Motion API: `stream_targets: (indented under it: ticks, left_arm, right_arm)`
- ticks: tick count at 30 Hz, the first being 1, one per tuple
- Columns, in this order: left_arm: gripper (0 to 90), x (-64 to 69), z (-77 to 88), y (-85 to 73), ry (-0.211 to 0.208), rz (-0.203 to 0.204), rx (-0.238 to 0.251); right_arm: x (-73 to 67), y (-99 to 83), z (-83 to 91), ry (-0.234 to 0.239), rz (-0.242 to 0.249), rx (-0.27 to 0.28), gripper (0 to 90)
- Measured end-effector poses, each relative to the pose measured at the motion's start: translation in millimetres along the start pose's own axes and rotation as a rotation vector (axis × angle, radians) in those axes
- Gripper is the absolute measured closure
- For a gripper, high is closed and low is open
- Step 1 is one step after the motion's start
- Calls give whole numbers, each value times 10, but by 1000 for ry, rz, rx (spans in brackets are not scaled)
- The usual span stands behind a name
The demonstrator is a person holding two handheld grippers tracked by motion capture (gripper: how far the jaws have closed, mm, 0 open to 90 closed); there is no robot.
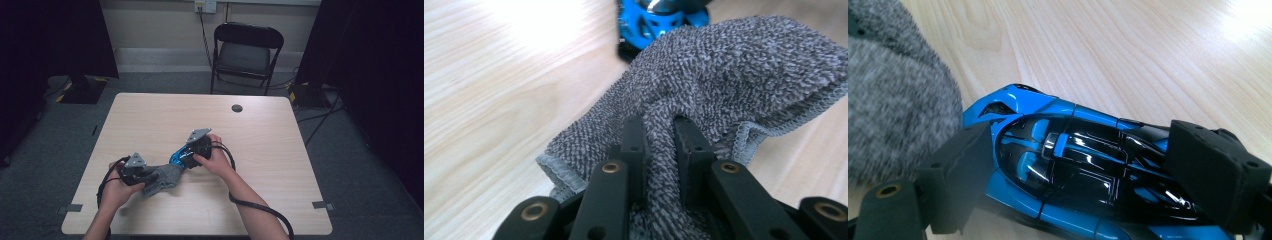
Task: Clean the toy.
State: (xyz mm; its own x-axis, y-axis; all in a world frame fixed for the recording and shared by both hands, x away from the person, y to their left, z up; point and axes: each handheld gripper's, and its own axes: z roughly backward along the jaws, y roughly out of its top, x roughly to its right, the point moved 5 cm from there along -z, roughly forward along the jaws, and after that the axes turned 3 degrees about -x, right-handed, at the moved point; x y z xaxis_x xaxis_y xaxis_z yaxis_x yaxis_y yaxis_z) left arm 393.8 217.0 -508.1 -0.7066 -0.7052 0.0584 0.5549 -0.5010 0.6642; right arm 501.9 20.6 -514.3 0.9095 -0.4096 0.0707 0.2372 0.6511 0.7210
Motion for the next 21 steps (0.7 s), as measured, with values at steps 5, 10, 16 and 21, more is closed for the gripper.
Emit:
stream_targets:
  ticks: [5,10,16,21]
  left_arm:
    - [772,-93,28,-33,26,33,15]
    - [772,-136,37,-33,48,40,22]
    - [772,-193,30,-37,68,64,37]
    - [772,-237,44,-56,88,70,36]
  right_arm:
    - [0,1,-1,0,1,0,115]
    - [1,1,-1,1,1,0,115]
    - [0,-1,0,-1,0,1,115]
    - [0,-1,0,-1,0,1,115]
